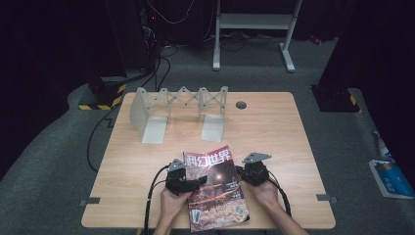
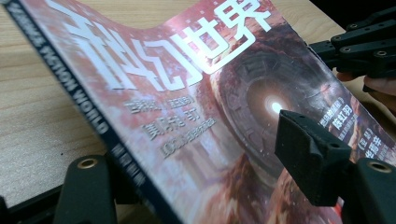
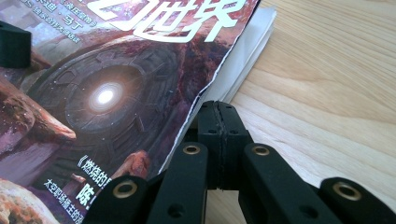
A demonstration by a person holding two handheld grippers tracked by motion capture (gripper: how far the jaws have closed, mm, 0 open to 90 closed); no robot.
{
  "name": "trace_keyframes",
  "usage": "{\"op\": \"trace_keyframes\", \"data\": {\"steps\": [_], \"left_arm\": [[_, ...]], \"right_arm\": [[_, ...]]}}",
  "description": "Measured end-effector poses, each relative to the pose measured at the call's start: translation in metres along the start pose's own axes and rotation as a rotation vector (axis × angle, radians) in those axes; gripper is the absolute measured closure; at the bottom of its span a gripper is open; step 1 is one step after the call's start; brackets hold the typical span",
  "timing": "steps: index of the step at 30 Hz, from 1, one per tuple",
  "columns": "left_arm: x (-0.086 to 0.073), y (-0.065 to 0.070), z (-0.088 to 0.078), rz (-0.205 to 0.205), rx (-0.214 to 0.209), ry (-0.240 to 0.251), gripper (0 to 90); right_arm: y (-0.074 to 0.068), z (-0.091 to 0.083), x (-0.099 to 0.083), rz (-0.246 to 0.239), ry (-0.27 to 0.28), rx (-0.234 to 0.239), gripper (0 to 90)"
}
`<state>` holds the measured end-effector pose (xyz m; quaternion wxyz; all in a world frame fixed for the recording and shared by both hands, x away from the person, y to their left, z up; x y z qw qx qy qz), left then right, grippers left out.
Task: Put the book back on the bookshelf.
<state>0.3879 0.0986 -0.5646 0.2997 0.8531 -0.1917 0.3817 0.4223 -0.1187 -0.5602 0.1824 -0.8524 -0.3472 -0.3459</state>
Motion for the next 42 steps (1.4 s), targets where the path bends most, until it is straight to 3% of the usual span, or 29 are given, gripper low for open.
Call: {"op": "trace_keyframes", "data": {"steps": [6, 19, 24, 26, 29, 34, 38, 42], "left_arm": [[0.0, -0.001, 0.0, -0.002, 0.003, 0.002, 29.6], [0.001, -0.002, 0.0, -0.025, 0.001, 0.003, 35.5], [0.0, -0.001, 0.001, -0.001, 0.016, -0.002, 38.2], [0.0, -0.002, 0.001, 0.007, 0.033, -0.003, 41.1], [0.001, -0.002, 0.001, -0.007, 0.037, -0.002, 46.7], [0.002, -0.002, 0.001, -0.021, 0.082, -0.012, 55.2], [0.006, -0.001, 0.002, -0.031, 0.107, -0.065, 61.1], [0.01, 0.0, 0.001, -0.036, 0.109, -0.066, 69.2]], "right_arm": [[-0.006, 0.003, 0.003, -0.024, 0.005, 0.012, 89.6], [-0.014, 0.006, 0.005, -0.014, 0.014, 0.036, 89.6], [-0.016, 0.007, 0.007, -0.012, 0.001, 0.035, 89.6], [-0.016, 0.007, 0.007, -0.018, 0.0, 0.033, 89.6], [-0.016, 0.007, 0.006, -0.022, 0.002, 0.025, 89.6], [-0.015, 0.007, 0.004, -0.023, 0.001, 0.014, 89.5], [-0.015, 0.006, 0.003, -0.022, 0.007, 0.016, 89.5], [-0.015, 0.005, 0.002, -0.02, 0.009, 0.018, 89.5]]}}
Point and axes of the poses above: each handheld gripper's, and its own axes: z roughly forward along the jaws, x roughly out of its top, y roughly to its right, the point moved 6 cm from there along z, roughly forward along the jaws
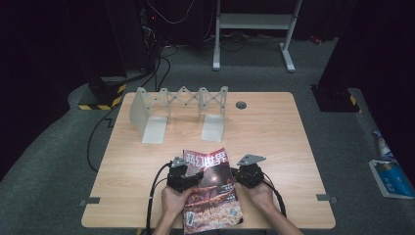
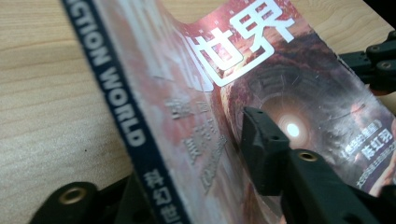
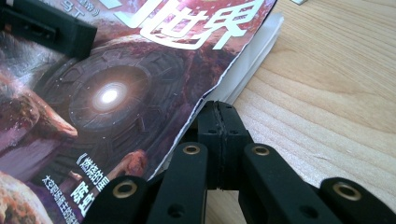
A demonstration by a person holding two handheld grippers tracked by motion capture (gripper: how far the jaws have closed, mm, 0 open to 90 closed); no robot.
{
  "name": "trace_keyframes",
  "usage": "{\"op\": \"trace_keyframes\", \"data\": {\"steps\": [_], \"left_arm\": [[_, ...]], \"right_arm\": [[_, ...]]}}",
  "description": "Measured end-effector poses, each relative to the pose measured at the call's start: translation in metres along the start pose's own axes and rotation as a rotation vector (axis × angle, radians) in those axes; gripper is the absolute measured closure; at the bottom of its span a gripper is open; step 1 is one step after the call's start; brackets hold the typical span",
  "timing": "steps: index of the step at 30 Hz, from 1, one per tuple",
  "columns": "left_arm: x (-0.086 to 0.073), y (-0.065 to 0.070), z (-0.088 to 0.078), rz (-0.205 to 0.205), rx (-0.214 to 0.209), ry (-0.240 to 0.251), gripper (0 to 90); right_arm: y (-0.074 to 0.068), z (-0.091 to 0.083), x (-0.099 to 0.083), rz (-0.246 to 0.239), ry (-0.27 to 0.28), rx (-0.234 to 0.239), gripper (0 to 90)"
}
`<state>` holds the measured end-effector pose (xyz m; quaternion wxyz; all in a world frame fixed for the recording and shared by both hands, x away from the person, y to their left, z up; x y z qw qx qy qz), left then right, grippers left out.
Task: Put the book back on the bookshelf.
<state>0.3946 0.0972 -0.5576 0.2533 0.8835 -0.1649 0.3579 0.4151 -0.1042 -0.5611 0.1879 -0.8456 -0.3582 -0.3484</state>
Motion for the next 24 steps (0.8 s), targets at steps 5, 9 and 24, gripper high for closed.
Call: {"op": "trace_keyframes", "data": {"steps": [5, 9, 24], "left_arm": [[0.004, 0.001, -0.004, -0.02, -0.02, 0.022, 75.5], [0.013, 0.011, -0.013, 0.055, 0.006, 0.016, 77.8], [0.029, 0.029, -0.025, 0.108, -0.035, 0.005, 80.6]], "right_arm": [[0.0, -0.001, -0.004, 0.007, 0.013, 0.007, 88.8], [-0.001, -0.002, -0.006, 0.007, 0.02, 0.027, 85.4], [0.015, -0.024, -0.018, 0.035, 0.062, 0.016, 75.8]]}}
Point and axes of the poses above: each handheld gripper's, and its own axes: z roughly forward along the jaws, x roughly out of its top, y roughly to its right, the point moved 6 cm from there along z, roughly forward along the jaws
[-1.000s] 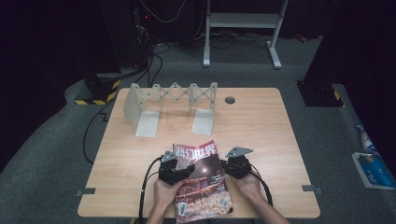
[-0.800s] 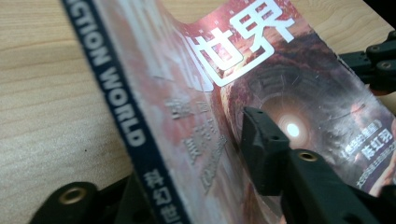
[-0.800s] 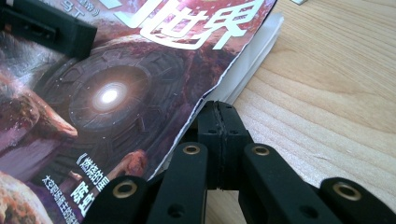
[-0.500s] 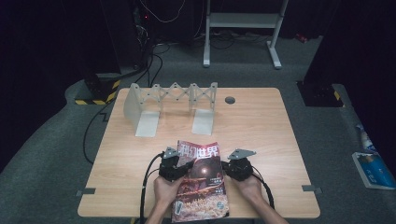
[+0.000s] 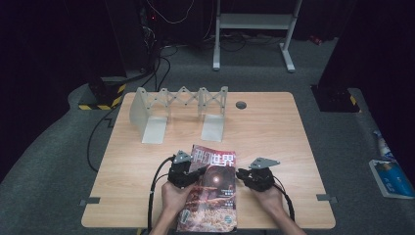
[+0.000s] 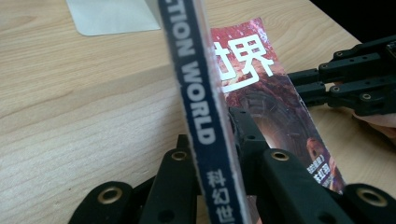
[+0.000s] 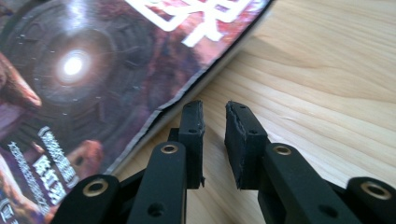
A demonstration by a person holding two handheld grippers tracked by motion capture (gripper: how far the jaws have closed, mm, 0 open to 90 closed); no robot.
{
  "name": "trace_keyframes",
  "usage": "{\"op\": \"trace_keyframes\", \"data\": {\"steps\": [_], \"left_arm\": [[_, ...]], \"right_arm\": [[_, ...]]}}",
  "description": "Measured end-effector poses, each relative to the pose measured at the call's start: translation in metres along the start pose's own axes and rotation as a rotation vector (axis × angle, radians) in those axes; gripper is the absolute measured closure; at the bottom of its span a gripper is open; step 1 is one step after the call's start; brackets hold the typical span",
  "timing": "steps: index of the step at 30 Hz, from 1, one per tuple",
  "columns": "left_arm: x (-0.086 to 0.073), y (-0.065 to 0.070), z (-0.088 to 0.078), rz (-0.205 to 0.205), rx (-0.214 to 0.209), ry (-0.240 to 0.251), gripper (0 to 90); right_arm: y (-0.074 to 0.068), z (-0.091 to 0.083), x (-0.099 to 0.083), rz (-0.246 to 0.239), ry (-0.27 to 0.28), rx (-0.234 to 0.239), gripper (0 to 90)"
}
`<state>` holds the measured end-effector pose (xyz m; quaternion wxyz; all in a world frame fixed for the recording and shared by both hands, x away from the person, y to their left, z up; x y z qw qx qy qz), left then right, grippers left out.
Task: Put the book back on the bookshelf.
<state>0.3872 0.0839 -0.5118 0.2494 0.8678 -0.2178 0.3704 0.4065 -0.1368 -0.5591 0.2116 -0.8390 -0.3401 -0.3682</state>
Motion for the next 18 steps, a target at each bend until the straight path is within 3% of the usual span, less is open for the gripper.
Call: {"op": "trace_keyframes", "data": {"steps": [7, 9, 11, 12, 18], "left_arm": [[0.009, 0.01, -0.007, 0.027, -0.028, 0.008, 81.1], [0.012, 0.012, -0.008, 0.029, -0.036, 0.012, 81.2], [0.015, 0.014, -0.01, 0.039, -0.042, 0.013, 81.3], [0.017, 0.017, -0.012, 0.04, -0.049, 0.017, 81.4], [0.024, 0.021, -0.021, 0.041, -0.077, 0.031, 81.8]], "right_arm": [[0.014, -0.013, -0.008, 0.004, 0.007, -0.038, 66.8], [0.016, -0.017, -0.011, -0.038, 0.002, -0.076, 62.5], [0.017, -0.018, -0.012, -0.046, -0.001, -0.089, 60.8], [0.022, -0.021, -0.014, -0.055, -0.002, -0.117, 59.5], [0.032, -0.025, -0.019, -0.026, 0.013, -0.147, 57.3]]}}
Point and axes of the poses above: each handheld gripper's, and its own axes: z roughly forward along the jaws, x roughly out of its top, y roughly to its right, the point moved 6 cm from there along z, roughly forward along the jaws
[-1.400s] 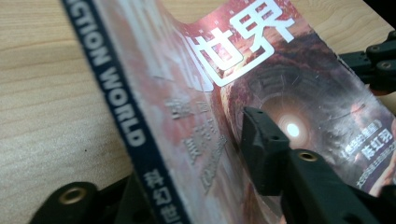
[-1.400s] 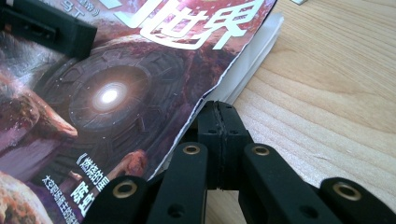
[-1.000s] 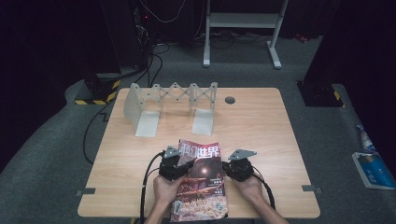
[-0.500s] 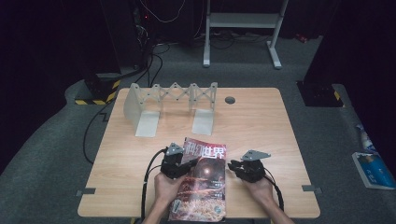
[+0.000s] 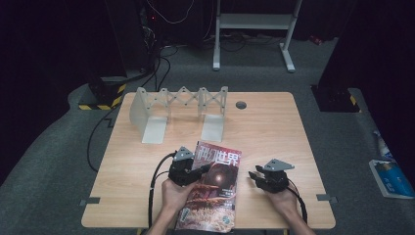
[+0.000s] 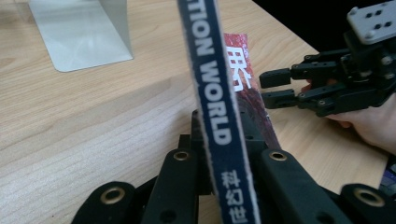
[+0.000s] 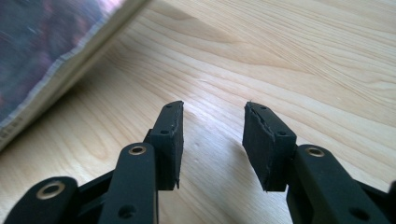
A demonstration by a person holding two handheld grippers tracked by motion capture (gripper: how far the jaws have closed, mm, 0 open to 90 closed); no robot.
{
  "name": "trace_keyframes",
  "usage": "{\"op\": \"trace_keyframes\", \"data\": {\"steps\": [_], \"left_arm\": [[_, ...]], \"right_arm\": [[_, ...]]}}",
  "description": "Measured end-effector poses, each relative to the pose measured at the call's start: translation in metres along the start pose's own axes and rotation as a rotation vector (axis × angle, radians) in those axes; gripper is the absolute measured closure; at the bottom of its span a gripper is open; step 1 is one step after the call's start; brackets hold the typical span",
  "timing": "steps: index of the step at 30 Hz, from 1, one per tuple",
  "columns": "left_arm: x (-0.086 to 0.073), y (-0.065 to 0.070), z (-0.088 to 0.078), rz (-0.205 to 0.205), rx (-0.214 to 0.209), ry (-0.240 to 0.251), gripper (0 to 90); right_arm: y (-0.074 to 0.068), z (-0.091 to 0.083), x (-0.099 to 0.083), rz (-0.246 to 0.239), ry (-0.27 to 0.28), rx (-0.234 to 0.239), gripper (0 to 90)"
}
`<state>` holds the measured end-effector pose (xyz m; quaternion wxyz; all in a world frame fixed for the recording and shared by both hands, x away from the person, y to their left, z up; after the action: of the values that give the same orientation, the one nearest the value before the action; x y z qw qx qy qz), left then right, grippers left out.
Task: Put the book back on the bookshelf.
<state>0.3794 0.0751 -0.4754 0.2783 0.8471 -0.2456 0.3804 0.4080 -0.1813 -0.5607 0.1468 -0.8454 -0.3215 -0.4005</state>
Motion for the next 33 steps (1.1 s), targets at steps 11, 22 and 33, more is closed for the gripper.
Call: {"op": "trace_keyframes", "data": {"steps": [11, 22, 33], "left_arm": [[0.019, 0.009, -0.012, -0.026, -0.084, 0.024, 83.0], [0.039, 0.01, -0.026, 0.01, -0.088, 0.054, 83.6], [0.058, 0.004, -0.041, 0.042, -0.046, 0.072, 83.9]], "right_arm": [[0.003, 0.003, -0.006, -0.005, 0.012, -0.019, 53.2], [0.002, 0.004, -0.007, -0.001, 0.03, -0.021, 51.6], [0.002, 0.004, -0.007, 0.003, 0.04, -0.02, 51.1]]}}
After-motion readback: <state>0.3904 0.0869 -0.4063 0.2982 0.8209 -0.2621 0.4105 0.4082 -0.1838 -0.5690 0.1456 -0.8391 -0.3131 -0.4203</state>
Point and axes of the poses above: each handheld gripper's, and its own axes: z roughly forward along the jaws, x roughly out of its top, y roughly to its right, the point moved 6 cm from there along z, roughly forward along the jaws
